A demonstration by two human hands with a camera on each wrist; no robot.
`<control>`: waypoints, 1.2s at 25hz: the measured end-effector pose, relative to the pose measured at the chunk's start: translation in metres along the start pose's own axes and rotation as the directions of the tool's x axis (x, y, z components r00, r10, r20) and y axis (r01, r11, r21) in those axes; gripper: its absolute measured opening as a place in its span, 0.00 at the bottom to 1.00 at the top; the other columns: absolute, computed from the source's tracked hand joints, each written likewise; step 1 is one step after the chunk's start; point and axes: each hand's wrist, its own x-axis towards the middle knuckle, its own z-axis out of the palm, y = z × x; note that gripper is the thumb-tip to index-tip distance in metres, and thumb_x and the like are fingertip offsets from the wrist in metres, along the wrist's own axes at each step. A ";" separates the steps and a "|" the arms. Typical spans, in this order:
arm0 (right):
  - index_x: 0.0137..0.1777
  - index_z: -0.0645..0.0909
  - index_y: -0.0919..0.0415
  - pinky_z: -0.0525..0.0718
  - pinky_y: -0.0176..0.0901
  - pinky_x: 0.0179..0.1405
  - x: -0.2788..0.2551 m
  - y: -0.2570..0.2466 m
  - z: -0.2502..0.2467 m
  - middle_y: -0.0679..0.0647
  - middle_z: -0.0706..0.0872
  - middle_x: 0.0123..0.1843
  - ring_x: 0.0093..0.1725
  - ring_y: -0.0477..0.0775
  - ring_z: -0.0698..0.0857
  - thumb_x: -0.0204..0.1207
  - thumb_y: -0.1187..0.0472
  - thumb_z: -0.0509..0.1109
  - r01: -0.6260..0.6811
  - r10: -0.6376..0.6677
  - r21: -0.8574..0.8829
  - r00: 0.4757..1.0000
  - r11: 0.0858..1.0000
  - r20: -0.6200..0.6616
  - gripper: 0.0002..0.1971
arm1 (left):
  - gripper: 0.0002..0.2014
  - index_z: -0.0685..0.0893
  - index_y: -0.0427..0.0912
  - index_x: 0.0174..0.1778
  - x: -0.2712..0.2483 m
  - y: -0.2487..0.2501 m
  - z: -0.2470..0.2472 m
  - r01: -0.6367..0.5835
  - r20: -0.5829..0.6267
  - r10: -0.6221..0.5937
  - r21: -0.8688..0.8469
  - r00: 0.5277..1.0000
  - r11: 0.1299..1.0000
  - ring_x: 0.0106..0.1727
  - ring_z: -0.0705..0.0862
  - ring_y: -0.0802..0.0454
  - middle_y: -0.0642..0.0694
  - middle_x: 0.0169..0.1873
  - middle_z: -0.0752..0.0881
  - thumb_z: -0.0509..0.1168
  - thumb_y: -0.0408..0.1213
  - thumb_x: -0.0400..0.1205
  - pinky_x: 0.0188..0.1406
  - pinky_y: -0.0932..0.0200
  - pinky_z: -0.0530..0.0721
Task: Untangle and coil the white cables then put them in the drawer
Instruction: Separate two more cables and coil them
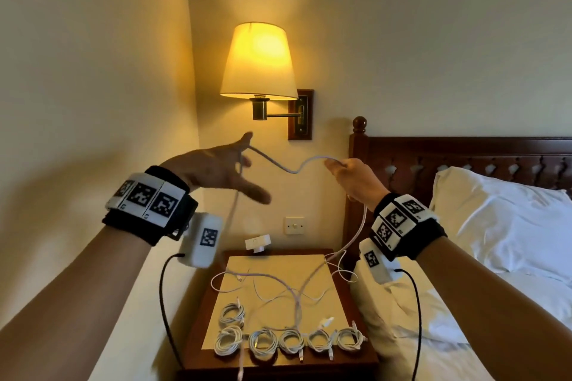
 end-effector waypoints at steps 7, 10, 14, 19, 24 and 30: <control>0.60 0.75 0.62 0.81 0.50 0.53 0.003 -0.027 0.005 0.55 0.81 0.48 0.48 0.54 0.81 0.87 0.53 0.58 0.168 -0.162 -0.245 0.986 0.955 0.045 0.13 | 0.53 0.67 0.46 0.80 0.003 0.016 0.012 -0.106 0.024 0.191 -0.763 0.981 0.638 0.69 0.80 0.41 0.41 0.68 0.82 0.49 0.81 0.66 0.73 0.36 0.68; 0.59 0.73 0.60 0.78 0.38 0.45 -0.004 -0.040 0.016 0.51 0.80 0.47 0.46 0.49 0.80 0.86 0.57 0.62 0.325 -0.303 -0.249 0.945 0.912 0.122 0.08 | 0.25 0.75 0.42 0.70 0.013 0.037 0.050 -0.138 0.016 0.156 -0.377 0.988 0.916 0.57 0.85 0.47 0.42 0.56 0.85 0.59 0.56 0.84 0.63 0.42 0.82; 0.58 0.77 0.62 0.79 0.38 0.43 -0.003 -0.029 0.004 0.54 0.81 0.47 0.44 0.49 0.81 0.84 0.55 0.65 0.328 -0.301 -0.249 0.943 0.912 0.139 0.11 | 0.14 0.83 0.42 0.39 0.019 0.029 0.060 -0.152 -0.310 0.014 -0.427 0.951 0.891 0.28 0.74 0.51 0.49 0.26 0.75 0.58 0.42 0.87 0.25 0.59 0.76; 0.42 0.81 0.60 0.81 0.44 0.32 -0.003 0.026 -0.027 0.50 0.78 0.30 0.27 0.47 0.75 0.79 0.42 0.66 0.100 -0.082 -0.137 0.988 0.986 0.131 0.20 | 0.17 0.82 0.41 0.21 0.003 -0.006 0.016 0.041 -0.540 -0.324 -0.470 0.777 0.882 0.41 0.80 0.29 0.35 0.27 0.80 0.65 0.44 0.75 0.35 0.51 0.74; 0.37 0.81 0.56 0.76 0.41 0.33 -0.012 -0.012 0.000 0.50 0.80 0.30 0.27 0.46 0.75 0.84 0.47 0.63 0.304 -0.274 -0.139 0.941 0.943 0.200 0.18 | 0.22 0.79 0.42 0.69 0.004 0.042 0.023 -0.085 -0.300 0.033 -0.161 0.953 0.983 0.63 0.80 0.44 0.43 0.63 0.83 0.54 0.52 0.86 0.65 0.50 0.73; 0.42 0.82 0.63 0.73 0.34 0.28 -0.017 -0.031 -0.003 0.49 0.77 0.29 0.26 0.42 0.73 0.81 0.51 0.69 0.388 -0.354 -0.045 0.878 0.921 0.321 0.15 | 0.15 0.87 0.42 0.41 0.006 0.028 0.040 -0.048 -0.236 -0.012 -0.243 0.972 0.969 0.25 0.69 0.55 0.49 0.27 0.75 0.61 0.46 0.85 0.21 0.63 0.66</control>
